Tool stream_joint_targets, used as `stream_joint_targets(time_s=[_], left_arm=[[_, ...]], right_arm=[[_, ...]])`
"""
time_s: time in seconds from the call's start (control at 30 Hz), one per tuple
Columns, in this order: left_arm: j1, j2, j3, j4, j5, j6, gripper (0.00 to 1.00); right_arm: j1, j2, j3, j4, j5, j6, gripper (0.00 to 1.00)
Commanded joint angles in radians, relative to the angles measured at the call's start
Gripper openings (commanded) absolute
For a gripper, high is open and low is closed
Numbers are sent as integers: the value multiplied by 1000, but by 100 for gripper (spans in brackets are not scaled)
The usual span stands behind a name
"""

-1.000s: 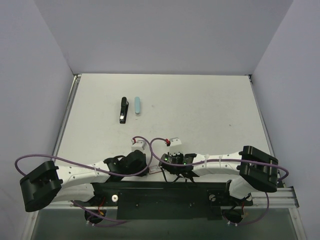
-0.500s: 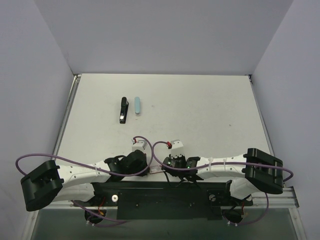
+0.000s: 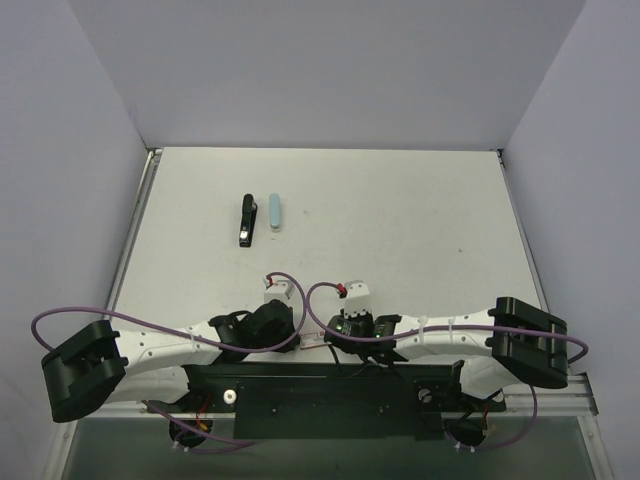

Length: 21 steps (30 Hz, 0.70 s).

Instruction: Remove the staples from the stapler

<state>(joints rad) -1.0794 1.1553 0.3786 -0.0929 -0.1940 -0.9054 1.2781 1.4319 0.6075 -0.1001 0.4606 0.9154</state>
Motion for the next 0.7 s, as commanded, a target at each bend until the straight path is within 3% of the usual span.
stream_joint_targets(time_s=[0.0,0.67], left_arm=[[-8,27,-17,-91,-12,14,0],[-40,35,-14,-48,25,8,0]], right_arm=[[12,-13,-23,-154,35,25,0],[-5,-24,-8,-197,41,45,0]])
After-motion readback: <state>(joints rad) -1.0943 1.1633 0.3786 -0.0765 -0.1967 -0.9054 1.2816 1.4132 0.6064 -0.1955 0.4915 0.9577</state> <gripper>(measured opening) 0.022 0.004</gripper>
